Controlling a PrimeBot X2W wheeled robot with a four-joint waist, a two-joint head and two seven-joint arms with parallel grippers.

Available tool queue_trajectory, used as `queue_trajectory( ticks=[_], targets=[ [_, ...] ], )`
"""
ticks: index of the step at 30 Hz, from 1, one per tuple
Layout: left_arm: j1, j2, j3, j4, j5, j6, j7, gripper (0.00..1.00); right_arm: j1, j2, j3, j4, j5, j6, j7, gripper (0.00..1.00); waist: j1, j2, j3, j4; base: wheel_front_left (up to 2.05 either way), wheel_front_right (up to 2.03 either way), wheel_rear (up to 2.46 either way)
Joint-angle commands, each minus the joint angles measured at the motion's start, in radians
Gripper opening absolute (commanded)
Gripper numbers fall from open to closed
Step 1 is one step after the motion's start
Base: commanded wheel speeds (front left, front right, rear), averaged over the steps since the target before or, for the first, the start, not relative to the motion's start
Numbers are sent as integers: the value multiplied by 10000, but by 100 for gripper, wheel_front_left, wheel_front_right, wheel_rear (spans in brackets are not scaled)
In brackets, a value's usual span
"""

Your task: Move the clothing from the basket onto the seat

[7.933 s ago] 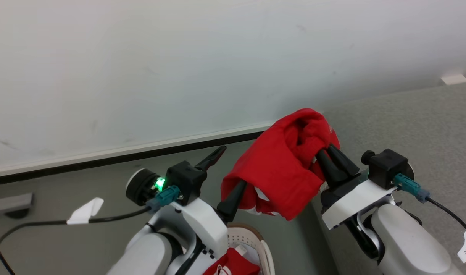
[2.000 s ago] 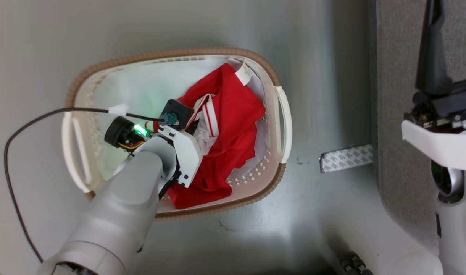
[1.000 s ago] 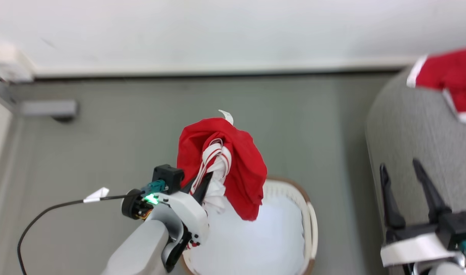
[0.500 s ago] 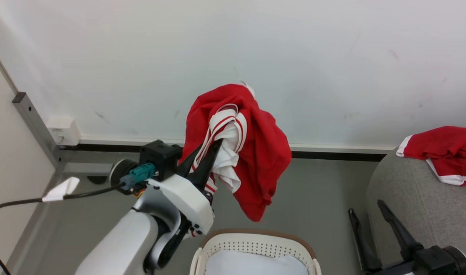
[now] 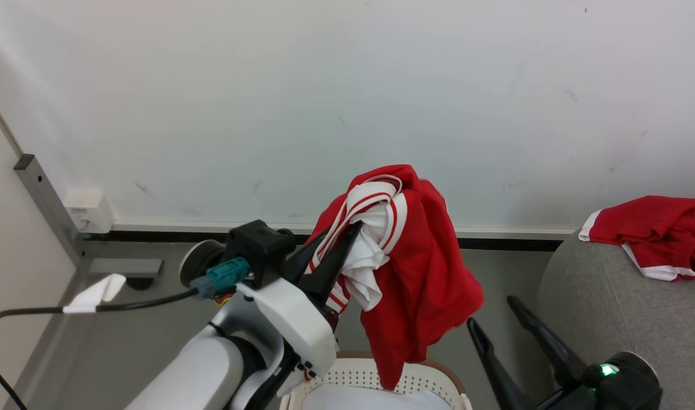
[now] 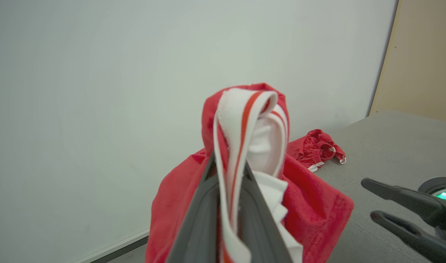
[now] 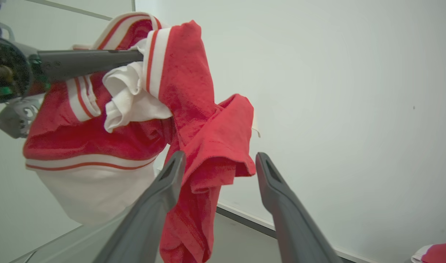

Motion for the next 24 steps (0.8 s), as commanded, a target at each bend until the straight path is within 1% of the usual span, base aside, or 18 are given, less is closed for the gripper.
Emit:
queue_trajectory(
  ticks=[1, 4, 10, 13, 17, 24],
  targets=[
    [148, -1, 0, -80, 112, 9, 32, 0, 101, 55, 105, -82, 100, -21, 68, 100, 1, -1, -5, 10, 0, 0, 0],
    [165, -75, -109, -209, 82, 7, 66, 0, 5, 267, 322, -69, 267, -21, 256, 100, 1, -1, 15, 40, 0, 0, 0],
    [49, -203, -330, -323, 53, -63, 128, 0, -641, 702, 559, 948, -320, -21, 261, 100, 1, -1, 28, 140, 0, 0, 0],
    [-30, -226, -448, -354, 57, -144, 161, 0, -1096, 757, 861, 1429, -488, -21, 183, 100, 1, -1, 32, 199, 0, 0, 0],
    [-75, -247, -583, -420, 51, -213, 230, 0, -1899, 576, 1324, 2080, -740, -21, 240, 100, 1, -1, 38, 255, 0, 0, 0],
    [-101, -359, -826, -531, -93, -356, 308, 0, -3474, 682, 1736, 3374, -1215, -21, 182, 100, 1, -1, 54, 347, 0, 0, 0]
  ],
)
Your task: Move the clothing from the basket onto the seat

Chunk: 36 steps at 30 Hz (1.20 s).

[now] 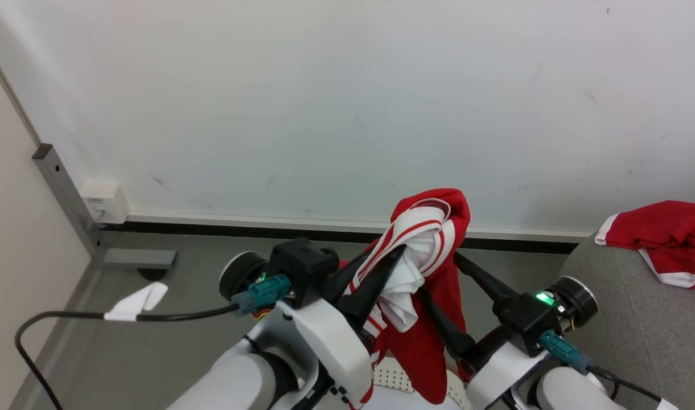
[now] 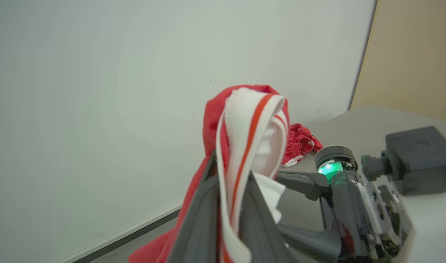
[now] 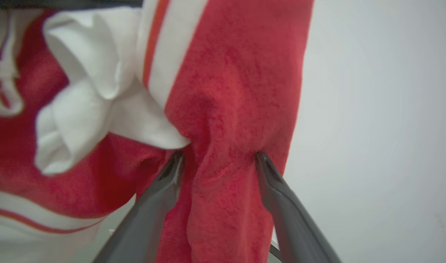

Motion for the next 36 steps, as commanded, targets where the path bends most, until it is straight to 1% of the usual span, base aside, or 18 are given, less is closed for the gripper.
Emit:
queue_trajectory(
  ticks=[1, 5, 7, 11, 12, 13, 18, 24, 25, 27, 28, 32, 36],
  targets=[
    [-86, -43, -27, -65, -91, -55, 17, 0, -356, 11, 114, 238, -52, -21, -75, 100, -1, -1, 0, 30, 0, 0, 0],
    [-118, -115, -124, -9, -156, -123, 41, 0, -1204, 47, 560, 1112, 195, -21, -199, 100, -1, -1, -8, 120, 0, 0, 0],
    [-126, -159, -183, 32, -196, -149, 46, 0, -1618, -53, 763, 1521, 91, -21, -321, 100, -1, -1, -27, 190, 0, 0, 0],
    [-106, -227, -215, 90, -304, -167, 11, 0, -2014, 78, 902, 2248, 260, -21, -596, 100, -1, -1, -60, 285, 0, 0, 0],
    [-99, -237, -219, 97, -317, -171, -2, 0, -2048, 156, 969, 2410, 415, -21, -637, 35, -1, -1, -68, 306, 0, 0, 0],
    [-92, -239, -225, 108, -340, -176, -12, 0, -2105, 203, 1052, 2514, 543, -21, -700, 0, -1, -1, -74, 326, 0, 0, 0],
    [25, -148, -138, 195, -315, -45, -84, 0, -2134, 196, 1312, 2917, 1527, -21, -868, 0, -1, -1, -100, 384, 0, 0, 0],
    [215, -15, -60, 299, -292, 73, -167, 0, -2221, -81, 1264, 2854, 2474, -21, -971, 0, -1, -1, -82, 333, 0, 0, 0],
    [241, -6, -56, 333, -259, 105, -220, 2, -2224, -117, 1232, 2808, 2639, -21, -989, 0, -1, -1, -73, 318, 0, 0, 0],
    [270, 21, -71, 444, -183, 147, -312, 47, -2239, -196, 1188, 2735, 2854, -21, -1013, 0, -1, -1, -54, 277, 0, 0, 0],
    [278, 38, -81, 502, -123, 149, -341, 100, -2265, -232, 1142, 2691, 2973, -21, -1019, 0, -1, -1, -41, 244, 0, 0, 0],
    [310, 48, -202, 692, -1, 173, -438, 100, -2408, -359, 884, 2557, 3314, -21, -1037, 0, -1, -1, 1, 109, 0, 0, 0],
    [315, 39, -268, 786, 59, 158, -507, 100, -2442, -411, 662, 2452, 3362, -21, -1041, 0, -1, -1, 26, 7, 0, 0, 0]
  ],
)
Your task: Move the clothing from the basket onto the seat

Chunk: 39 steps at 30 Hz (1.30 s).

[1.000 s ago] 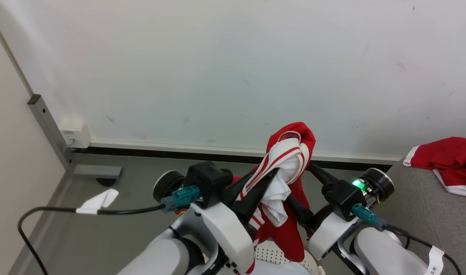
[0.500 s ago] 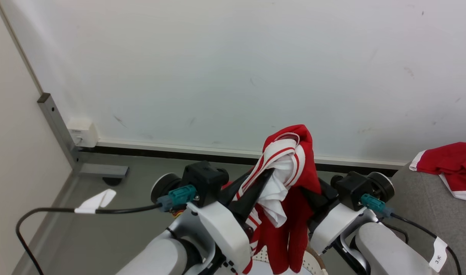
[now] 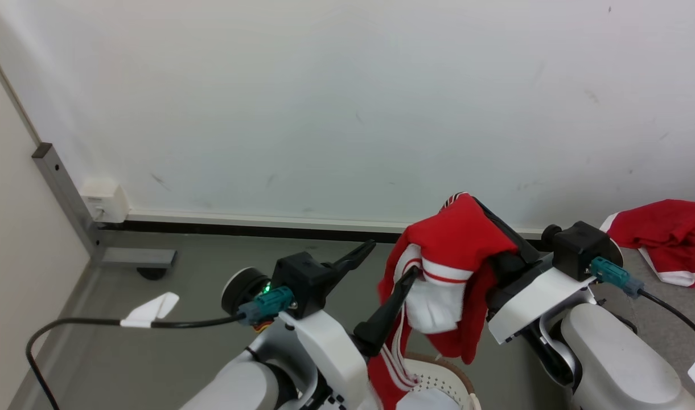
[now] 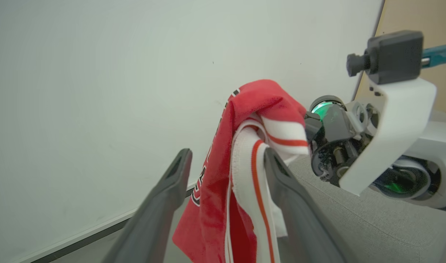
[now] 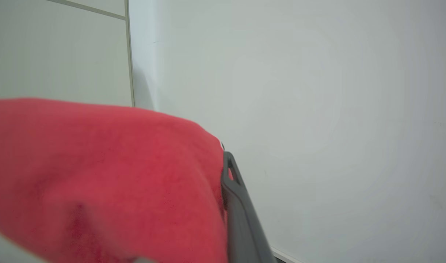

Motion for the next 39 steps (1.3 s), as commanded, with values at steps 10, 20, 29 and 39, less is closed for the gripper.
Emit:
queue_trajectory(
  ticks=[10, 20, 29, 39],
  targets=[
    [76, 3, -16, 101, 123, 23, -237, 100, -48, -180, -318, -342, -200, -21, -37, 0, -1, 0, 114, -356, 0, 0, 0],
    [201, 140, -2, -20, 36, 99, -272, 100, -32, -411, -768, -761, -422, -21, 150, 0, -1, 0, 386, -1471, 0, 0, 0],
    [151, 113, -58, -110, 39, 135, -353, 100, 172, -746, -1323, -1748, -741, -21, 504, 0, -1, 0, 796, -3247, 0, 0, 0],
    [-376, -92, -359, -236, 264, -36, -230, 100, 588, -1121, -2733, -3343, -887, -21, 1139, 0, -1, 0, 1755, -4654, 0, 0, 0]
  ],
)
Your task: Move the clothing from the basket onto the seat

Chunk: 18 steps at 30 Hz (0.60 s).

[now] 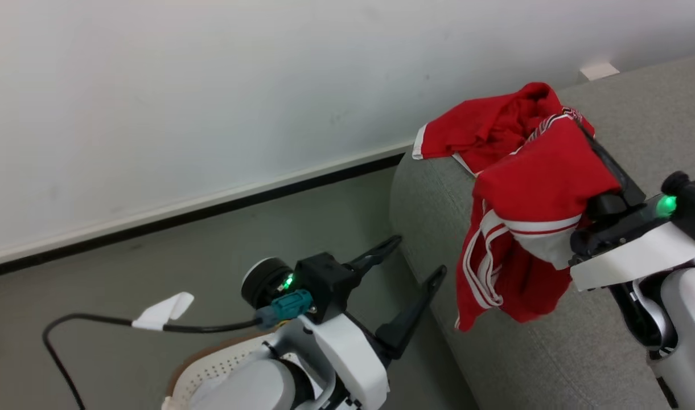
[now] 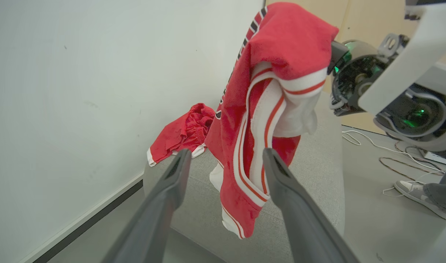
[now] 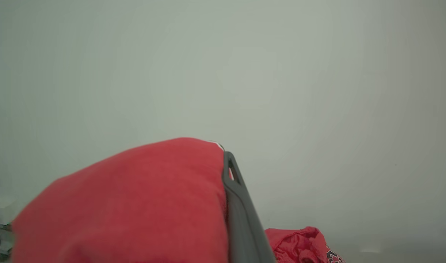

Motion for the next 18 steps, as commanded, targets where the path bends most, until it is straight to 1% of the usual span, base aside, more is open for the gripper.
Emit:
queue_trajectory(
  ticks=[1, 5, 9, 12, 14, 18],
  targets=[
    [-182, 37, 13, -17, 169, -67, -20, 100, 129, 71, -195, -191, 163, -21, 71, 0, 0, -1, 568, -362, 0, 0, 0],
    [-652, 89, -79, -50, 323, -263, 60, 100, -58, 140, -921, -755, 109, -21, 398, 0, 0, -1, 1440, -405, 0, 0, 0],
    [-1280, 89, -172, -151, 515, -538, 211, 100, -807, 250, -1724, -1177, 54, -21, 777, 0, 0, -1, 2582, -198, 0, 0, 0],
    [-1827, 95, -205, -251, 660, -778, 321, 100, -1748, 151, -2571, -1309, -233, -21, 1120, 0, 0, -1, 3555, 80, 0, 0, 0],
    [-2239, 98, -223, -308, 758, -956, 380, 100, -2552, 104, -3308, -1263, -460, -21, 1420, 0, 0, -1, 4193, 303, 0, 0, 0],
    [-2923, 42, -217, -353, 819, -1258, 415, 100, -4337, -143, -4784, -765, -1026, -21, 2045, 0, 0, -1, 5284, 745, 0, 0, 0]
  ],
)
